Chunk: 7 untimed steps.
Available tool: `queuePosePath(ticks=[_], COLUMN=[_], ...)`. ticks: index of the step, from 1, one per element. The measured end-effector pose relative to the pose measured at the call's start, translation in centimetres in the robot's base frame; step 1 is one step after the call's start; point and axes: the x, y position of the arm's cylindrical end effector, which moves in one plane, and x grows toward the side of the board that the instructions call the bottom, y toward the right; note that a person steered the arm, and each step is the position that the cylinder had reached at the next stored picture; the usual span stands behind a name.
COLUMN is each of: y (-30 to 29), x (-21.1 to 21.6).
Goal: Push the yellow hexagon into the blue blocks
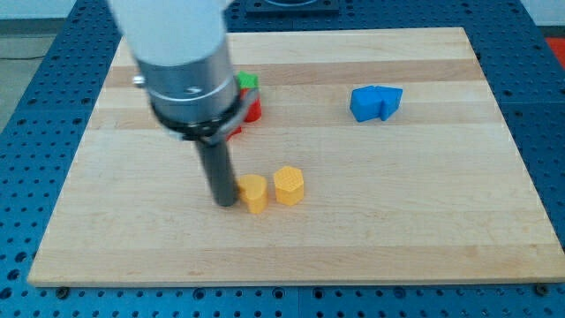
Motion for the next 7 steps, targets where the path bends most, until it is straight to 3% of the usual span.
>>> queuePosePath(ticks=[2, 4, 7], y=[10.1, 16.4, 15.3], x=[-0.2, -1.0, -2.9])
